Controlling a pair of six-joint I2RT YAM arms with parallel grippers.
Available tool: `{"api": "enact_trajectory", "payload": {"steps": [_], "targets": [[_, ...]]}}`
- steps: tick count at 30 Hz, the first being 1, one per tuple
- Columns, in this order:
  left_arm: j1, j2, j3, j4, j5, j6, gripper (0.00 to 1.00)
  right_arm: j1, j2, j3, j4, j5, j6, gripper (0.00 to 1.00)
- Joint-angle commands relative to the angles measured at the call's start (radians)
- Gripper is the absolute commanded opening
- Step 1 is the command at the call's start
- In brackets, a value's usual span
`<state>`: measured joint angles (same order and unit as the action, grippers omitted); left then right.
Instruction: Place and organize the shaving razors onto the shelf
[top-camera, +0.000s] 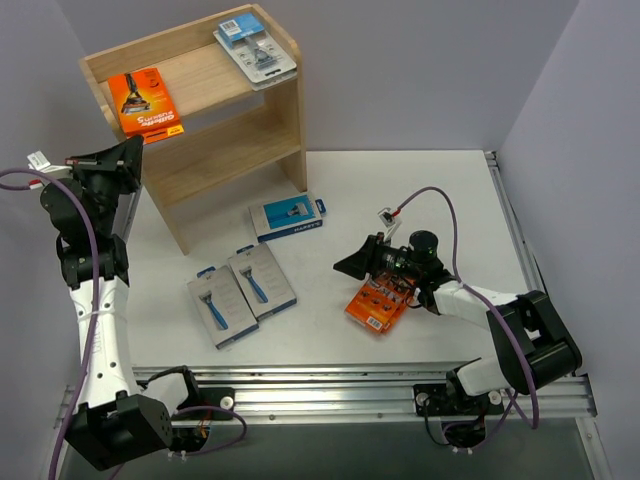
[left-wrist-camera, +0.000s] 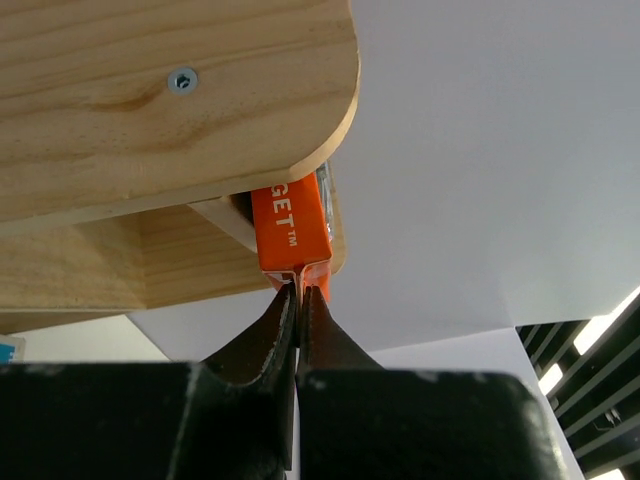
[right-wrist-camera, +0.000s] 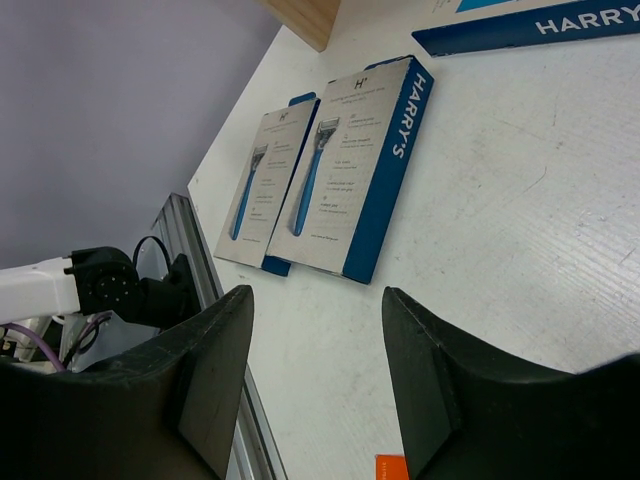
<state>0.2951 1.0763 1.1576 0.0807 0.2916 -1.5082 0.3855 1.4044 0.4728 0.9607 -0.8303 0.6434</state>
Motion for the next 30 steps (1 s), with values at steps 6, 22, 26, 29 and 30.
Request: {"api": "enact_trajectory", "payload": {"steps": [6,22,26,29,30], "targets": [[-0.051,-0.067,-0.041,0.140,-0.201,0.017,0.02,-0.007,-0.005,0.027,0.038,-0.033,0.001,0.49],[-0.062,-0.021,-0.044,0.179,-0.232,0.025,0.02,-0.007,0.011,0.032,0.030,-0.038,-0.010,0.48],[-0.059,-0.009,-0.045,0.185,-0.223,0.023,0.02,-0.007,0.019,0.032,0.024,-0.035,-0.017,0.48],[-0.054,-0.007,-0.045,0.185,-0.223,0.028,0.02,-0.007,0.028,0.033,0.026,-0.036,-0.017,0.48],[-0.050,-0.007,-0.045,0.182,-0.223,0.028,0.02,-0.007,0.031,0.033,0.026,-0.036,-0.017,0.48]]}}
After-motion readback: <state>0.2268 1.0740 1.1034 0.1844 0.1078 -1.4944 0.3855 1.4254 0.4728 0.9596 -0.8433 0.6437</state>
